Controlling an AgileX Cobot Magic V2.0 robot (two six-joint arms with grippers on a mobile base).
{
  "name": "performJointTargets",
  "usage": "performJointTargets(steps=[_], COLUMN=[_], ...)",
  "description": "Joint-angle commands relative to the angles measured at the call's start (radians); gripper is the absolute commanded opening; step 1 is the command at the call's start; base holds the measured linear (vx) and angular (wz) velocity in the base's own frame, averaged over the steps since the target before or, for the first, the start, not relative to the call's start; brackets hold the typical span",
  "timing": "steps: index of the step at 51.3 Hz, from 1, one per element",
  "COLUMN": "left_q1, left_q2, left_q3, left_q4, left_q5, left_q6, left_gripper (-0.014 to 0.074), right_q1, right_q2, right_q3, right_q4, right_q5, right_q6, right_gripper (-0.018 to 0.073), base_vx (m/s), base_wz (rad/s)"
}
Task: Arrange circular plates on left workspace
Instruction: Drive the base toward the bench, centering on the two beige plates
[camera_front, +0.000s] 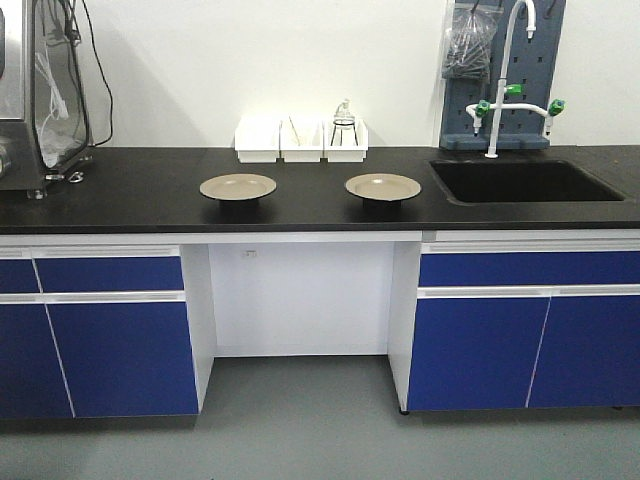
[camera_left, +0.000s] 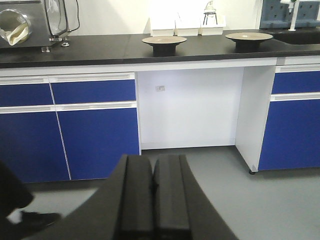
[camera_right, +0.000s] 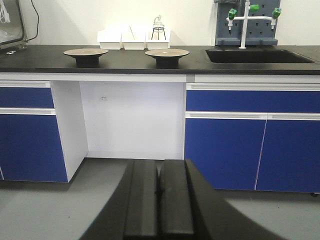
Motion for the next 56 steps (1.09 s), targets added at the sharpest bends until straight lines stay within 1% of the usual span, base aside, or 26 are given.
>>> performJointTargets(steps=[1,36,56], left_q1=[-0.006,-0.006,-0.006], left_q2=[-0.016,-0.016,-0.016], left_q3=[0.02,0.02,0.02], left_q4=[-0.004,-0.004,-0.004], left_q5=[-0.088,-0.088,-0.088], left_q6=[-0.01,-0.01,-0.01], left_gripper=[0.0,0.0,0.0], right_q1=[-0.006,-0.006,-0.006], right_q2=[-0.014,-0.014,-0.014], right_q3=[0.021,0.021,0.021], right_q4=[-0.014,-0.014,-0.014], right_q5=[-0.077,-0.077,-0.077], right_q6=[0.002,0.002,0.002], right_gripper=[-0.0003,-0.0003,-0.0003], base_vx=[0.0,0.01,0.18], base_wz=[0.0,0.01,0.0])
